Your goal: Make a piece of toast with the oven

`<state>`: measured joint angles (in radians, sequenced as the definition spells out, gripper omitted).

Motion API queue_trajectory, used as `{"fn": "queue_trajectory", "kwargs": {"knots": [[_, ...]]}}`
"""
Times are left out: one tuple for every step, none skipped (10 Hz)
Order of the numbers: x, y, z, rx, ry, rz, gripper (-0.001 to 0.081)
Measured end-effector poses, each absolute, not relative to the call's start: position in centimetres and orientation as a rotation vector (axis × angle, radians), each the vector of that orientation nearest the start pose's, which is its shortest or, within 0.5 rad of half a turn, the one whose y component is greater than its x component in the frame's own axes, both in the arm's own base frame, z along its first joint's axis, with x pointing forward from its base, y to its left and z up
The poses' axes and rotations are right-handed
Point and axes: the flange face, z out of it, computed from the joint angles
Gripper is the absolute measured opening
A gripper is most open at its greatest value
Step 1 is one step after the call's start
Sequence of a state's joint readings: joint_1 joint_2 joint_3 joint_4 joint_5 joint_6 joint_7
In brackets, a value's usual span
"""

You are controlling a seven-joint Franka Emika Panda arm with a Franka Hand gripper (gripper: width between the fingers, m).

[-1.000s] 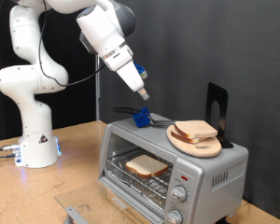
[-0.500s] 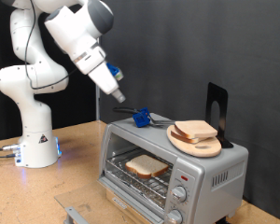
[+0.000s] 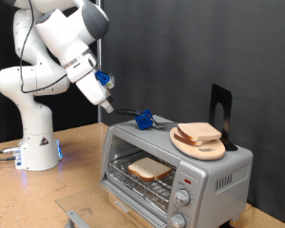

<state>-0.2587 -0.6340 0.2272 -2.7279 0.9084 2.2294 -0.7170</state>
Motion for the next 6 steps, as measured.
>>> {"fn": "queue_trajectory", "kwargs": {"knots": [[36.3,-0.5,43.0,-2.547,-0.077,-0.476,0.0808],[36.2,-2.2,43.6,-2.505,-0.016,-0.467,0.0808],[36.0,-4.0,44.3,-2.472,0.043,-0.476,0.0808],[35.8,-5.8,44.7,-2.454,0.096,-0.502,0.0808],[35.5,-7.5,44.9,-2.468,0.127,-0.511,0.0808],[35.0,-9.2,44.8,-2.491,0.155,-0.513,0.0808]]}}
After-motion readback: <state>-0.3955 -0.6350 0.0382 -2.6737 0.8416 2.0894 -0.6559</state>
